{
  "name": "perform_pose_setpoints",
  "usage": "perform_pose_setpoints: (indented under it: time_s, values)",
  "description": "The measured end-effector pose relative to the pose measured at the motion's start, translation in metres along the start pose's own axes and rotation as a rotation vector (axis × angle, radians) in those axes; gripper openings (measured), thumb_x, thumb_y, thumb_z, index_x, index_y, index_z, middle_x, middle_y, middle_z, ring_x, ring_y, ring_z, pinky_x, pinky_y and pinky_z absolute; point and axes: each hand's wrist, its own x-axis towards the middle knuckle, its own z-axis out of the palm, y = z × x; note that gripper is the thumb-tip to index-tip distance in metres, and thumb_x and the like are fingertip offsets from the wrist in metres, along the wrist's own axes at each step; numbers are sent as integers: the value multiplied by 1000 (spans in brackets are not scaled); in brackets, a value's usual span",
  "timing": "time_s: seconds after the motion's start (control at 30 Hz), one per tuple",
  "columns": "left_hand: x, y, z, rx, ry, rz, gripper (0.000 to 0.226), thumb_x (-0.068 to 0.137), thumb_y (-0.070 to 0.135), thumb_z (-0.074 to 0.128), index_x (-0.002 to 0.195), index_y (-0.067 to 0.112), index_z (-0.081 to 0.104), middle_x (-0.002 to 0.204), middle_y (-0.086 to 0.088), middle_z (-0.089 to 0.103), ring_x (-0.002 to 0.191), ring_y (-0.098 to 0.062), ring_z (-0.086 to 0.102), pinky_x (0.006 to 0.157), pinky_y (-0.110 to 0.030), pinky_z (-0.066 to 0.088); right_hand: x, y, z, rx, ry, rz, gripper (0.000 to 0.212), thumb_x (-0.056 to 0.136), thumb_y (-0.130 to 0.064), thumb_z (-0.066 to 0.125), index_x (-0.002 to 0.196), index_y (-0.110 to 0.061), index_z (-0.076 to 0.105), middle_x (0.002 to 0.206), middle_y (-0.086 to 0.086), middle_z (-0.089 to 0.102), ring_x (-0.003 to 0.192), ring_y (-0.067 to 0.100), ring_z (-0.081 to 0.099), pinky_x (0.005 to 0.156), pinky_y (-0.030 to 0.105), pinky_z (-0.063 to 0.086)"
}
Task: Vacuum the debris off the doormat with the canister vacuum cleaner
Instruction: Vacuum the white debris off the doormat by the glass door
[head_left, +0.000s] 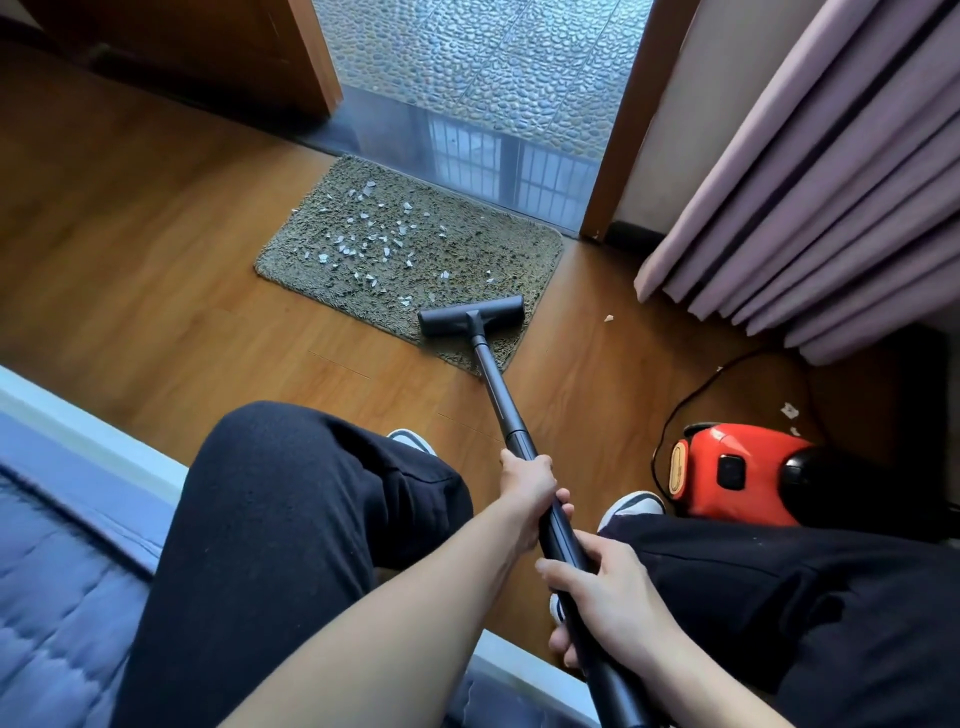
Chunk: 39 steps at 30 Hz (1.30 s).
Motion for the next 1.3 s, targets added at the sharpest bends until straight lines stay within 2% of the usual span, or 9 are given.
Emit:
perform_pose_setpoints:
  time_s: [0.2, 0.33, 0.47, 0.67, 0.9, 1.07, 1.3]
  values:
    - [5, 13, 3, 32, -3, 13, 30, 101, 17, 42, 130, 18, 36, 86, -9, 48, 49, -11, 49, 43, -23, 47, 10, -5, 1, 22, 31, -7, 9, 93, -17, 65, 102, -19, 65, 56, 11, 64, 48, 35, 65, 46, 33, 52]
    - [20, 34, 11, 63, -4, 21, 25, 100, 15, 42, 124, 16, 37, 88, -10, 48, 49, -13, 49, 43, -23, 47, 29, -20, -2, 60, 39, 4, 7, 94, -16, 65, 100, -14, 64, 57, 15, 61, 40, 29, 59, 44, 32, 51]
    - [39, 62, 19, 85, -9, 36, 22, 100, 15, 41, 121, 14, 38, 87, -9, 48, 49, -13, 48, 42, -23, 46, 55, -41, -4, 109, 50, 20, 9, 93, -16, 65, 102, -14, 65, 64, 14, 63, 49, 36, 63, 51, 39, 55]
    - [70, 107, 27, 96, -15, 62, 21, 100, 12, 41, 120, 11, 39, 81, -8, 46, 47, -13, 48, 40, -23, 45, 93, -79, -8, 151, 78, 27, 11, 94, -12, 66, 98, -2, 64, 70, 15, 60, 45, 31, 64, 41, 31, 52]
    - [91, 143, 32, 102, -36, 76, 17, 100, 13, 40, 117, 10, 43, 78, -8, 47, 51, -14, 50, 41, -23, 45, 115, -112, -10, 194, 66, 40, 16, 94, -11, 66, 103, 2, 63, 80, 16, 60, 44, 25, 65, 41, 31, 54]
    - [83, 137, 32, 125, -36, 73, 27, 101, 15, 40, 127, 8, 44, 73, -7, 49, 49, -15, 50, 42, -23, 46, 103, -110, -12, 207, 52, 48, 13, 95, -11, 66, 102, 0, 63, 81, 16, 60, 44, 25, 64, 40, 29, 53]
    - [46, 89, 26, 104, -31, 30, 24, 100, 16, 41, 123, 10, 40, 80, -8, 47, 48, -13, 49, 43, -25, 46, 60, -75, -14, 135, 29, 55, 9, 95, -11, 64, 103, -8, 63, 85, 20, 60, 46, 28, 65, 40, 31, 53]
